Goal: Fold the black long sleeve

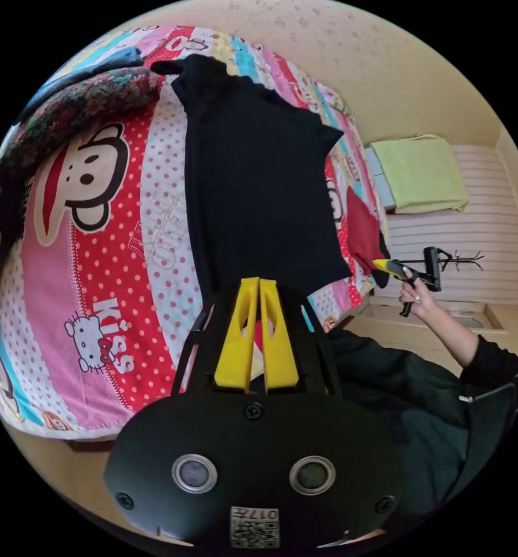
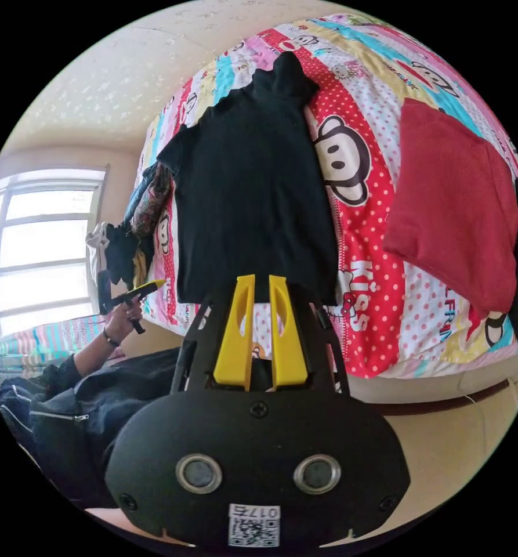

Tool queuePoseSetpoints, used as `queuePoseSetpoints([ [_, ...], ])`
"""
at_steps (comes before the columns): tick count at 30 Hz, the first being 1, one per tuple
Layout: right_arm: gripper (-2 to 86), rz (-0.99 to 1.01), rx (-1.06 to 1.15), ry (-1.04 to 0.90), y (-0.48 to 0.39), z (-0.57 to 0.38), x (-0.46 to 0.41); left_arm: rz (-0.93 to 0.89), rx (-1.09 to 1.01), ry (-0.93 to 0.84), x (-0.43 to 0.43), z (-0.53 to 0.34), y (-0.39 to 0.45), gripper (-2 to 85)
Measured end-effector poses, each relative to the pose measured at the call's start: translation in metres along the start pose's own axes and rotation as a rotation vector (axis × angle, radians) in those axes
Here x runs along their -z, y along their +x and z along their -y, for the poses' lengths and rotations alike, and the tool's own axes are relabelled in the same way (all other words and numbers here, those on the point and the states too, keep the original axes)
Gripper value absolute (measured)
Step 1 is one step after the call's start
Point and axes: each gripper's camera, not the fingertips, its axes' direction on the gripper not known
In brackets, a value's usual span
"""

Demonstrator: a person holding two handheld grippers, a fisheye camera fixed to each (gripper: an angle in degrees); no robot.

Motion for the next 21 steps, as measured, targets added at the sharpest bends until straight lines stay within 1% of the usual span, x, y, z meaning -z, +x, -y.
queuePoseSetpoints([
  [1, 3.0, -0.023, -0.012, -0.021, -0.005, 0.003, -0.022, 0.125, 0.064, -0.101, -0.034, -0.004, 0.001, -0.8],
  [2, 2.9, -0.047, -0.027, -0.049, -0.006, 0.005, -0.043, 0.198, 0.096, -0.161, -0.051, -0.008, -0.001, -0.8],
  [3, 2.8, -0.064, -0.03, -0.068, -0.006, 0.006, -0.054, 0.302, 0.108, -0.274, -0.087, -0.018, -0.003, -0.9],
  [4, 2.7, -0.125, -0.04, -0.11, -0.005, 0.007, -0.074, 0.331, 0.092, -0.2, -0.1, -0.03, -0.001, -0.9],
  [5, 2.6, -0.198, -0.055, -0.155, -0.002, 0.009, -0.092, 0.344, 0.094, -0.163, -0.102, -0.037, 0.0, -0.9],
  [6, 2.6, -0.225, -0.061, -0.178, 0.001, 0.009, -0.099, 0.347, 0.131, -0.118, -0.105, -0.047, -0.002, -0.9],
  [8, 2.5, -0.27, -0.072, -0.274, 0.016, 0.011, -0.122, 0.334, 0.18, -0.09, -0.106, -0.056, -0.005, -0.9],
  [10, 2.4, -0.253, -0.044, -0.277, 0.027, 0.01, -0.123, 0.308, 0.179, -0.084, -0.102, -0.067, -0.007, -0.9],
  [12, 2.3, -0.2, -0.034, -0.274, 0.043, 0.007, -0.12, 0.256, 0.201, -0.085, -0.092, -0.074, -0.009, -0.9],
  [14, 2.1, -0.088, -0.058, -0.255, 0.07, 0.0, -0.111, 0.216, 0.339, -0.085, -0.077, -0.08, -0.011, -0.9],
  [15, 2.1, -0.062, -0.061, -0.247, 0.076, -0.002, -0.108, 0.141, 0.393, -0.054, -0.069, -0.08, -0.005, -0.9],
  [16, 2.0, -0.025, -0.053, -0.231, 0.086, -0.008, -0.104, 0.034, 0.379, 0.023, -0.06, -0.075, 0.008, -0.9],
  [18, 2.0, 0.008, -0.022, -0.215, 0.097, -0.016, -0.099, -0.046, 0.304, 0.146, -0.05, -0.059, 0.037, -0.9],
  [19, 2.1, 0.024, -0.006, -0.209, 0.102, -0.02, -0.095, -0.039, 0.238, 0.198, -0.048, -0.044, 0.057, -0.9],
  [21, 2.6, 0.054, 0.025, -0.195, 0.107, -0.021, -0.085, 0.01, 0.14, 0.234, -0.056, -0.016, 0.082, -0.9],
])
